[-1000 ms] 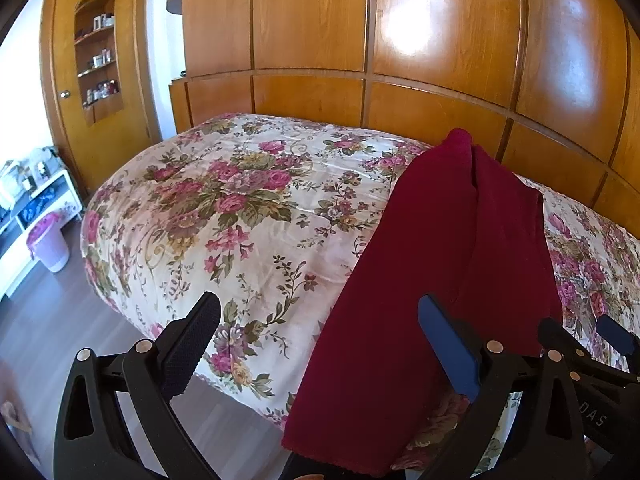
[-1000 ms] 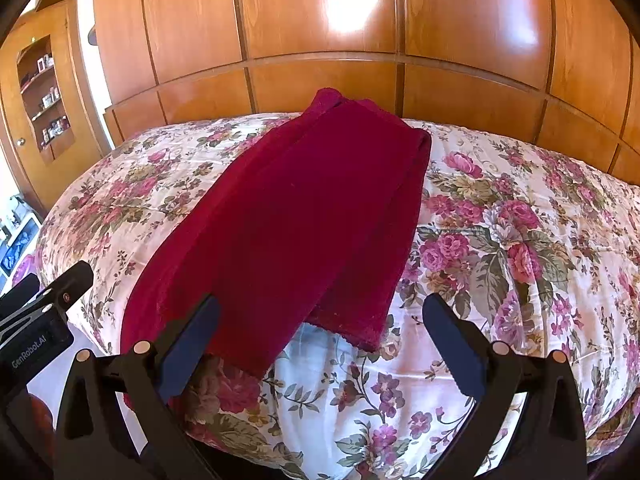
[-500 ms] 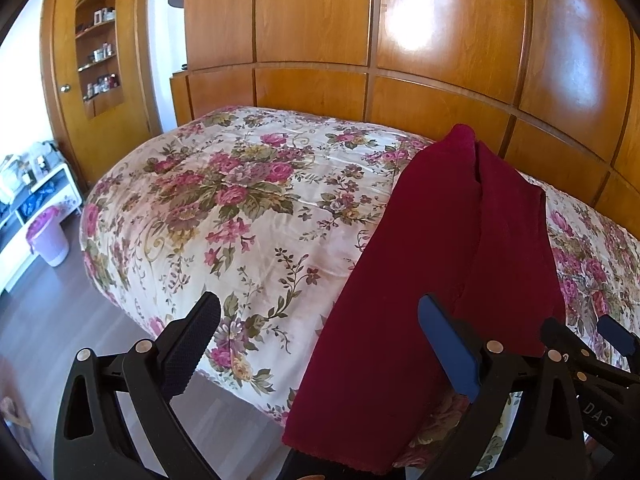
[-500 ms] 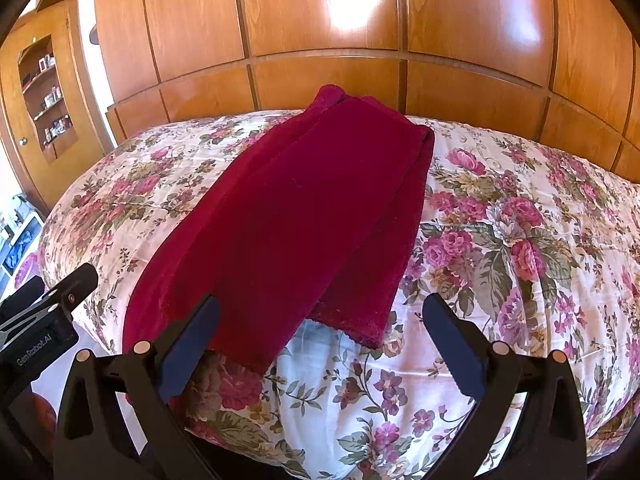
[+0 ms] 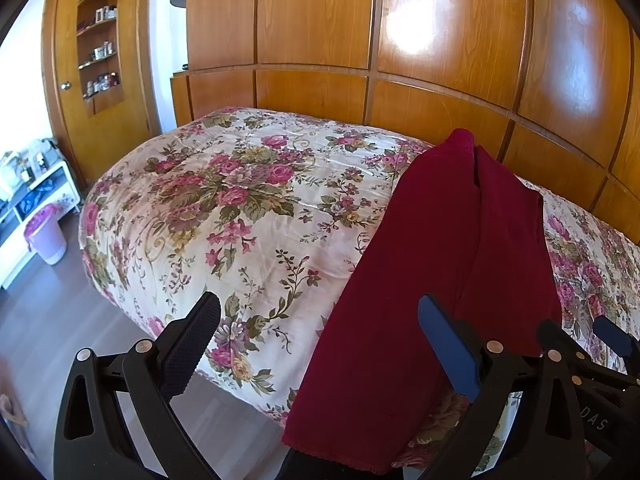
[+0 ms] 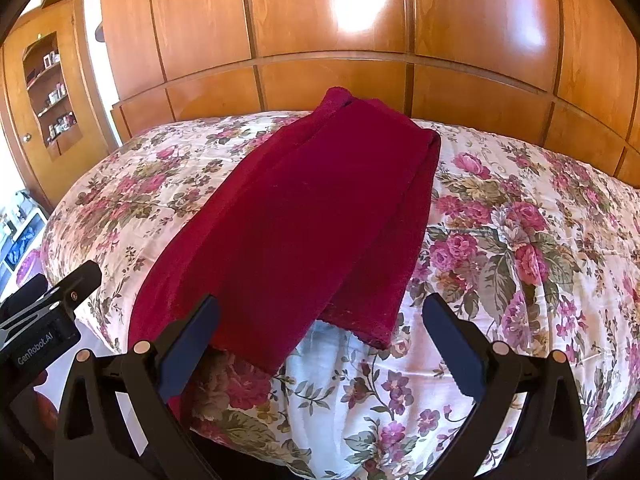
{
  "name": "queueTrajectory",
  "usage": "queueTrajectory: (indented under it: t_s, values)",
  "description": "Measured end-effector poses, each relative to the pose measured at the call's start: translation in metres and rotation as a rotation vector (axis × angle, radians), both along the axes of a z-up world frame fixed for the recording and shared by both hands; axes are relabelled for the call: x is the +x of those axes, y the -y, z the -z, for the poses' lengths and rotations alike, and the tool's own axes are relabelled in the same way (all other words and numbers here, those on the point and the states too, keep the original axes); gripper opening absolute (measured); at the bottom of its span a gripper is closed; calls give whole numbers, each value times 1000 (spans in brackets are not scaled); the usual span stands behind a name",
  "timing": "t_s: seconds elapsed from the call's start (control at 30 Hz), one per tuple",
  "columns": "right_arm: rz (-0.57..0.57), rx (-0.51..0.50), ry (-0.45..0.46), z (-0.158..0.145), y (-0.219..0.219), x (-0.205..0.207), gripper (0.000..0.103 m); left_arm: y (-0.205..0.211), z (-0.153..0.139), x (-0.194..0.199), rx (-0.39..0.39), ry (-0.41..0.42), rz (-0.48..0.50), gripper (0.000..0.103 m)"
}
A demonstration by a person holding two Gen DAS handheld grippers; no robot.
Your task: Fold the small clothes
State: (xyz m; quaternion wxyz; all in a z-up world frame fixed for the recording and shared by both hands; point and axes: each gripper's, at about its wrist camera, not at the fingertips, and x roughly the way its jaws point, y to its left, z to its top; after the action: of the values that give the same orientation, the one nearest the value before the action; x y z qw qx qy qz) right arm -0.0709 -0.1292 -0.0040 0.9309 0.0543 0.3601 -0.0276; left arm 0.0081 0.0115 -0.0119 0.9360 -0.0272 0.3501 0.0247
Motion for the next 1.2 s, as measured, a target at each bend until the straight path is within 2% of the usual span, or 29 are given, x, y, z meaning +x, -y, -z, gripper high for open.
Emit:
queueTrajectory:
  t_s: [0.7, 0.9, 1.07, 1.1, 1.13, 1.17, 1.2]
  values:
    - [-9, -4, 9, -1, -3, 0, 101, -2, 1, -2, 2, -5, 2, 98]
    - [-13, 46, -4, 1, 9, 2, 101, -6, 5, 0, -5, -16, -2, 98]
    - [6, 111, -14, 2, 30, 8, 100, -15, 15, 6, -25, -59, 8, 98]
    - [16, 124, -12, 1, 37, 10, 99, -18, 19, 7, -31, -72, 13, 98]
    - [25, 132, -11, 0, 43, 12, 96, -21, 22, 8, -36, -84, 24, 92]
    - [25, 143, -18, 0, 48, 17, 87, -23, 26, 9, -37, -94, 35, 83]
    - [24, 154, -27, 1, 51, 21, 78, -25, 31, 10, -35, -114, 52, 80]
